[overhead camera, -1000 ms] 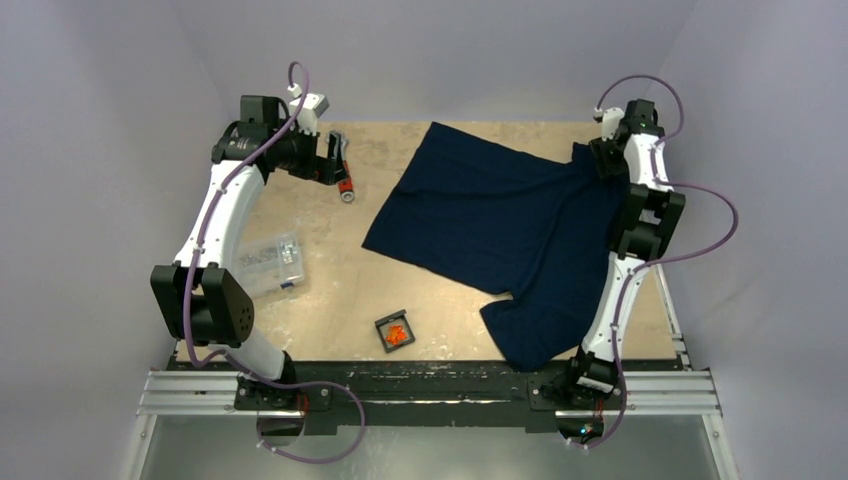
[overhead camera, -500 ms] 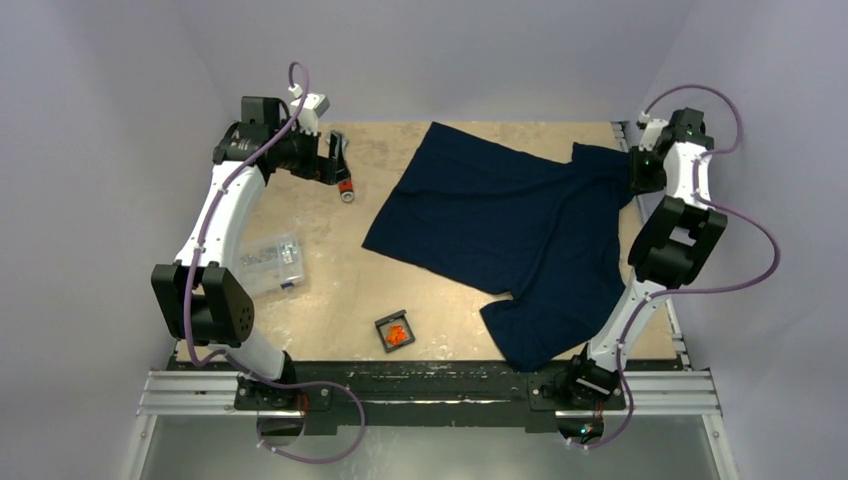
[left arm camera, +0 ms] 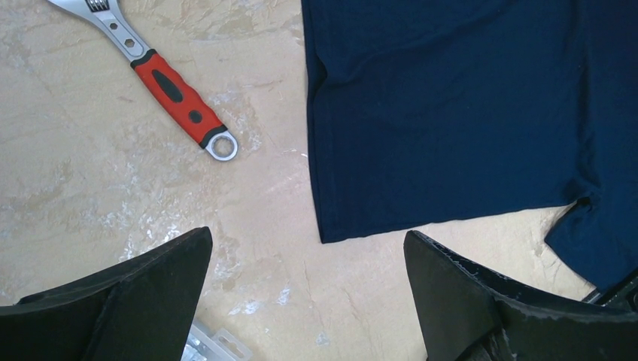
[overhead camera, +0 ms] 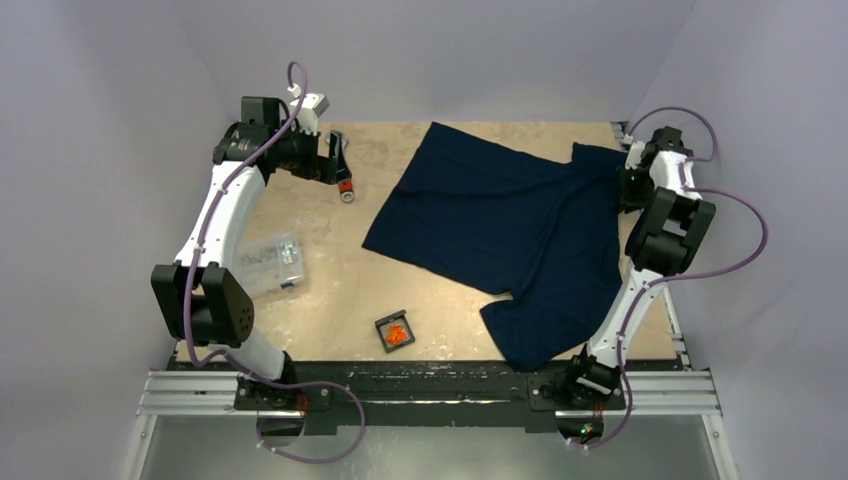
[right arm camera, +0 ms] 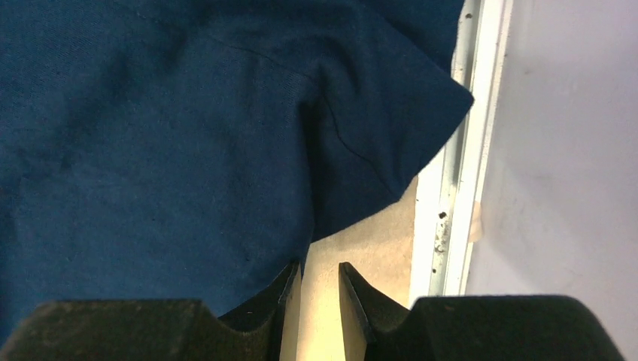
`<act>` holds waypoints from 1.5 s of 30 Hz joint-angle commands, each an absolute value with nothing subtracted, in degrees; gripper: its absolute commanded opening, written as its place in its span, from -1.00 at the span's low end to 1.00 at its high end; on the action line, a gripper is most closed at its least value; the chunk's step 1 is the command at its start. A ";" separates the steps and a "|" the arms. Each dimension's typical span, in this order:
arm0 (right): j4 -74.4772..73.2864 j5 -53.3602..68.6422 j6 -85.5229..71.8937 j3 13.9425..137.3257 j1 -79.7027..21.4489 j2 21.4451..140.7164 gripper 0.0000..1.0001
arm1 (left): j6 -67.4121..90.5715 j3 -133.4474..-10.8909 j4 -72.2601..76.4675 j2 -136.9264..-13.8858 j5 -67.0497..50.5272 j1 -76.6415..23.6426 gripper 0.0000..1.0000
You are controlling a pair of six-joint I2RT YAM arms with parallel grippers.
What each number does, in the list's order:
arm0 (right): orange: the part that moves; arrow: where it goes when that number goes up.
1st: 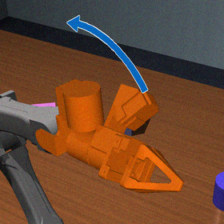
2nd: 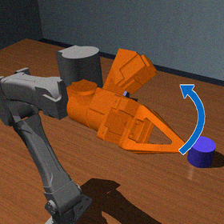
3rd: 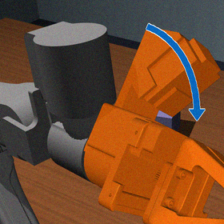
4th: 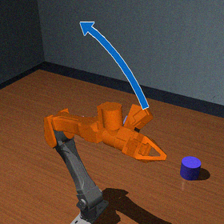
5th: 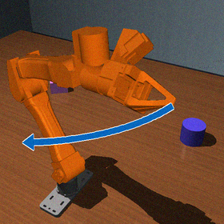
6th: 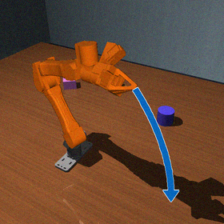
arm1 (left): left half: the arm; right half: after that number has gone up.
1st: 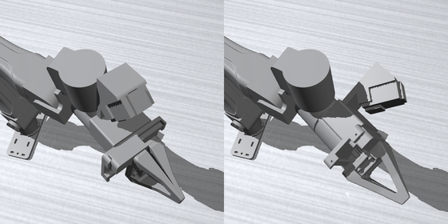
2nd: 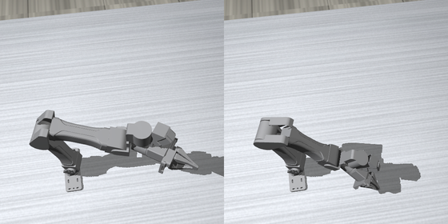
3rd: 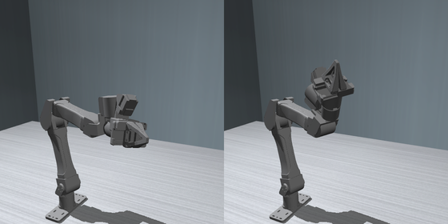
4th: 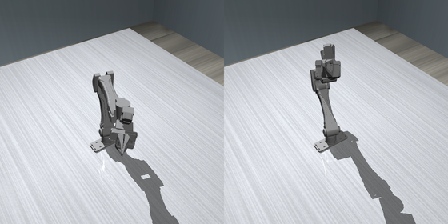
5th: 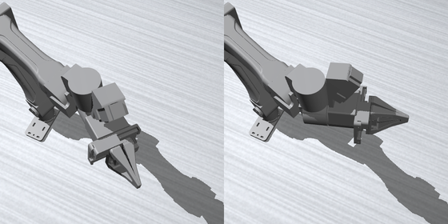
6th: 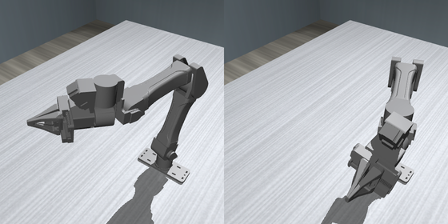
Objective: Remove the brooch from the garment
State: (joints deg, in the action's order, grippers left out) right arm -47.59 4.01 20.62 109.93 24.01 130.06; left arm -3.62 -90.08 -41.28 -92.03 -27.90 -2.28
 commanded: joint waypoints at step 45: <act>-40.74 5.24 12.88 113.64 26.57 130.71 -0.31 | -0.89 -92.01 -41.25 -92.07 -27.45 -1.85 1.00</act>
State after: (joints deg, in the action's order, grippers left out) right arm -42.70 6.09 15.29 110.26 25.67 129.23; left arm -1.08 -90.11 -41.50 -92.20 -27.70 -2.26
